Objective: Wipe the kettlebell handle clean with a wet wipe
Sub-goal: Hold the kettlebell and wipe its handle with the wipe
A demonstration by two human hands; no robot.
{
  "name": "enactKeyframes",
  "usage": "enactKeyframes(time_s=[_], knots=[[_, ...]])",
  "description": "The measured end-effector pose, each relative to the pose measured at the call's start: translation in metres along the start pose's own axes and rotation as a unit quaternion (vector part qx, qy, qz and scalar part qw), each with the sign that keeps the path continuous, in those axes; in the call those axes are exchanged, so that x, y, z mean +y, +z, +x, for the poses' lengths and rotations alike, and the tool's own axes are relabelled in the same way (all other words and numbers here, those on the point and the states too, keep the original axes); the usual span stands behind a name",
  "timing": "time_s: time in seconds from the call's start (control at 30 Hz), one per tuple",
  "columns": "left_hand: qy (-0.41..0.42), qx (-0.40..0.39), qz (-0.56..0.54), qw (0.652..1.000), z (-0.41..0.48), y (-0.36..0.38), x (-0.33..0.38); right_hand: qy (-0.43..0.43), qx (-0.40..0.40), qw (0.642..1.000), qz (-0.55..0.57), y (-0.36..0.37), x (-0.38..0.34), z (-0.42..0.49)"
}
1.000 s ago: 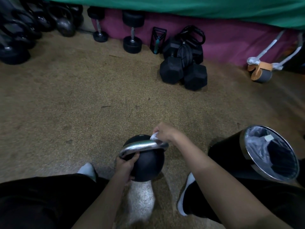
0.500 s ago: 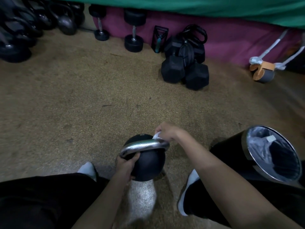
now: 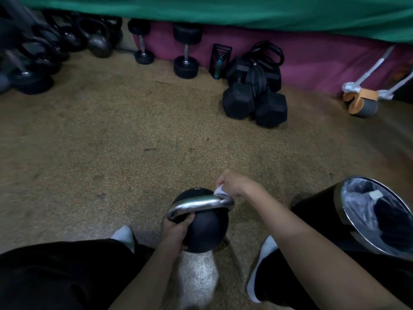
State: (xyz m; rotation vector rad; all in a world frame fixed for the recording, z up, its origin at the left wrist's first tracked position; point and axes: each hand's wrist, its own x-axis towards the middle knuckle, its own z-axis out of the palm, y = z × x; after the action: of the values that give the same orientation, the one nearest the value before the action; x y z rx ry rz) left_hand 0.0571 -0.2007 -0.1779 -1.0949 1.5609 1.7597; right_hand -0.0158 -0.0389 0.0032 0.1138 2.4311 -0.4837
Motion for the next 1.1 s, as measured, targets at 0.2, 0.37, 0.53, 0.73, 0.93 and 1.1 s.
enactKeyframes(time_s=[0.2, 0.37, 0.53, 0.73, 0.93, 1.1], knots=[[0.003, 0.025, 0.0, 1.0, 0.001, 0.002, -0.001, 0.0, 0.001, 0.999, -0.032, 0.009, -0.006, 0.001], [0.011, 0.019, -0.007, 1.0, 0.002, 0.003, -0.002, -0.012, 0.033, 0.999, 0.017, 0.001, -0.002, -0.008], [-0.001, 0.007, -0.009, 1.0, 0.0, 0.004, 0.0, -0.003, 0.036, 0.999, -0.015, 0.009, 0.001, -0.008], [0.006, 0.015, -0.011, 1.0, 0.0, 0.002, -0.002, -0.01, 0.066, 0.998, 0.007, 0.016, -0.002, -0.009], [-0.011, 0.007, -0.007, 1.0, -0.001, 0.001, -0.002, -0.002, 0.097, 0.995, -0.012, 0.02, -0.002, -0.016], [0.0, 0.007, 0.018, 1.0, -0.001, 0.0, -0.001, -0.014, 0.115, 0.993, -0.009, 0.027, -0.006, -0.024]])
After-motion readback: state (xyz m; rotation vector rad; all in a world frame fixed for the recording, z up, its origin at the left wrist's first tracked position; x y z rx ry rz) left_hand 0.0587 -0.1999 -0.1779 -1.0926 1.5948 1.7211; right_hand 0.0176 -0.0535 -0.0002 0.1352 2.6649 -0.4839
